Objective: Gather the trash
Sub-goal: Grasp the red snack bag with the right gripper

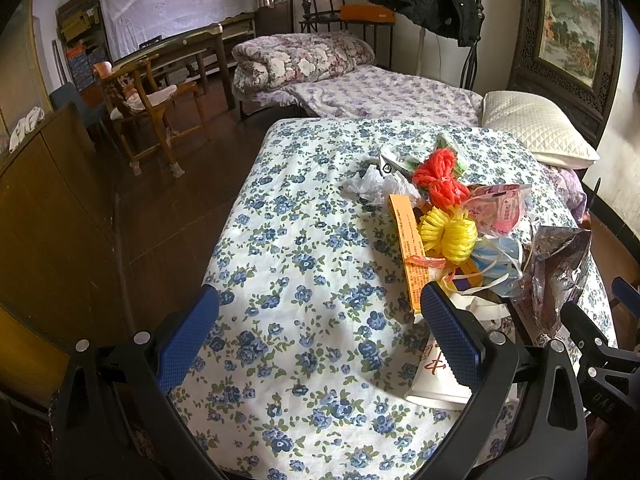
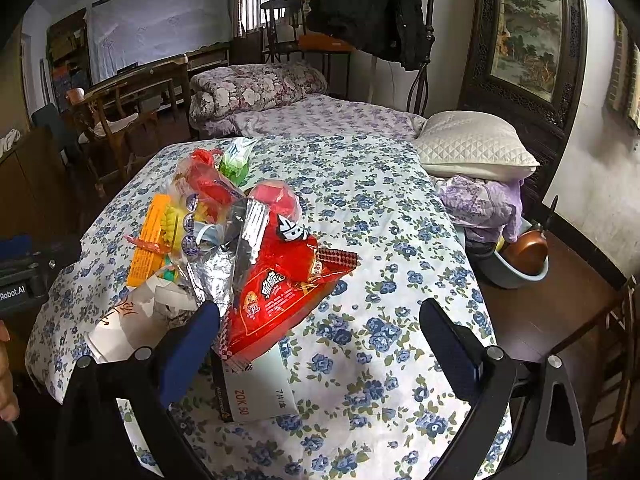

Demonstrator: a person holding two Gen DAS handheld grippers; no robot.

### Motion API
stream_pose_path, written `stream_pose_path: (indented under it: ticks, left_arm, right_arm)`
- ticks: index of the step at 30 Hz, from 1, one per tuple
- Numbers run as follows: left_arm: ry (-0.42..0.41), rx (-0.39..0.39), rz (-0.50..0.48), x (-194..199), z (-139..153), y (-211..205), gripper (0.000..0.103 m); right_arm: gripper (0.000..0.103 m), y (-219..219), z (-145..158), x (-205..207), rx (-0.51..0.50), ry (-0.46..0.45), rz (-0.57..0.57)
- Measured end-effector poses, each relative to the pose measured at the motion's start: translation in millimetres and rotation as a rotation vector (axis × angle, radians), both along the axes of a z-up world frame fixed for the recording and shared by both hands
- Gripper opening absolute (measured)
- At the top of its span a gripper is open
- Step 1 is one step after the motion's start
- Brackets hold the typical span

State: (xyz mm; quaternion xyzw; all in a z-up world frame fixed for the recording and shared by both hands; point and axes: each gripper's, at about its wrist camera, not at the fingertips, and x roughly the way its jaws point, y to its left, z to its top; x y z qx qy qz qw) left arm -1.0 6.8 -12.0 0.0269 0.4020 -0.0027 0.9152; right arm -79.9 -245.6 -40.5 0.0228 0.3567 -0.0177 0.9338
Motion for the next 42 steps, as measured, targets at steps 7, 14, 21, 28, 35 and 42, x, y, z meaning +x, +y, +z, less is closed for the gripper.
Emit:
stream_pose_path:
  ticks: [7,14,21,28,35,42]
  left_arm:
    - [0.058,-0.066,0.070,9,-7,21,0.096]
    - [0.057,-0.069,0.078,9,-2,28,0.096]
    - [0.045,-0.062,0.074,9,2,25,0.096]
    - [0.020,-0.003,-0.004,6,2,6,0.096]
    - [0.034,0.032,-0.061,5,-5,-9,0.096]
    - [0.060,-0.018,-0.060,6,-8,-7,0.096]
  right_arm:
    - [0.097,-9,1,1,0.016,-0.007,-0.029]
    - [0.097,-2,8,11,0.047,0.005,0.022]
    - [0.068,9,1,38,-0.005,0.106,0.013]
    - [0.008,10,-10,41,-0.026,0.122,0.006]
    - [0.007,-26,17,1,0.090,0.030,-0.050]
    - [0.007,-100,57,-76,0.100,-0.085,-0.150]
